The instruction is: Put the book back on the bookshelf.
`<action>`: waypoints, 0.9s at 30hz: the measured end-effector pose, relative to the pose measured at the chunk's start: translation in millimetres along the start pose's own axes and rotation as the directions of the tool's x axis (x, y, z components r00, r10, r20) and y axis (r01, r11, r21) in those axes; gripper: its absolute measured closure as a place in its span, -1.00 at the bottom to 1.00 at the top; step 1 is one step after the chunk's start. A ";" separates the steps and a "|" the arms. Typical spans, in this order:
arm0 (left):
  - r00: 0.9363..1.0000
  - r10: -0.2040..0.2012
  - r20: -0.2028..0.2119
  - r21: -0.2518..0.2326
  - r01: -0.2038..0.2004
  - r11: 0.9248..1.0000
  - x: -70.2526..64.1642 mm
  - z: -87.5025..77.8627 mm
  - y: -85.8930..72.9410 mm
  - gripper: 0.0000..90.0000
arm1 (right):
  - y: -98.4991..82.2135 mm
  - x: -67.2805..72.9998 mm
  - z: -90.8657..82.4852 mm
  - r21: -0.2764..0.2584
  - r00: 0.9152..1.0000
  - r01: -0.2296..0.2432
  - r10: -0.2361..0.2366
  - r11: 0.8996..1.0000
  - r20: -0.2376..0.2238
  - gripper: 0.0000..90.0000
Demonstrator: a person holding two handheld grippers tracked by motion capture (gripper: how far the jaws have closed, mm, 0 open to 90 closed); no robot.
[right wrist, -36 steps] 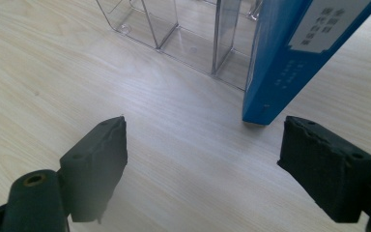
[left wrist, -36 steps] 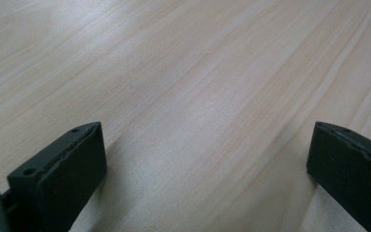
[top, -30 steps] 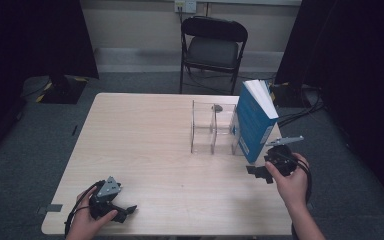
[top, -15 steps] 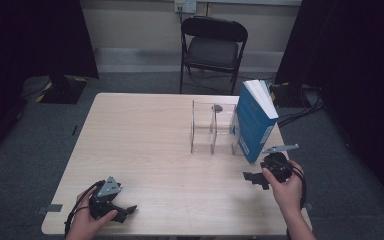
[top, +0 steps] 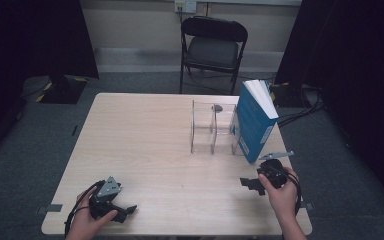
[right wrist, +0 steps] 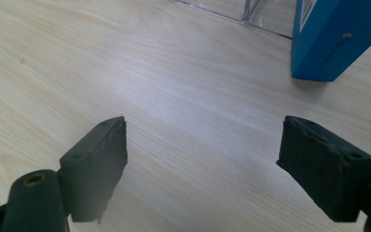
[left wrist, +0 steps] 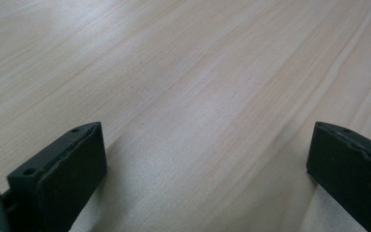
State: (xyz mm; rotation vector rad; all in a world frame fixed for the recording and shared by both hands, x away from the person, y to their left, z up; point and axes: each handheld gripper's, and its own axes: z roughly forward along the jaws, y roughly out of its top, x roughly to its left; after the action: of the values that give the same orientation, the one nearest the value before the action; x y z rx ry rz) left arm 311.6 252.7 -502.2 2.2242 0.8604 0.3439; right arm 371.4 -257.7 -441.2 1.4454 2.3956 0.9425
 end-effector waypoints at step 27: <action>1.000 0.000 0.000 0.000 0.000 1.000 0.0 0.0 0.0 -1.00 | -26.9 3.6 30.4 0.021 1.000 0.026 -0.026 0.999 -0.006 -0.64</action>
State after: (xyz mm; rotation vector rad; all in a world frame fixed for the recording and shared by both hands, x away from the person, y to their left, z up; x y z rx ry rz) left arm 311.6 252.7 -502.2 2.2244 0.8599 0.3438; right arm 364.1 -250.4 -480.7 1.4172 2.4293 0.9190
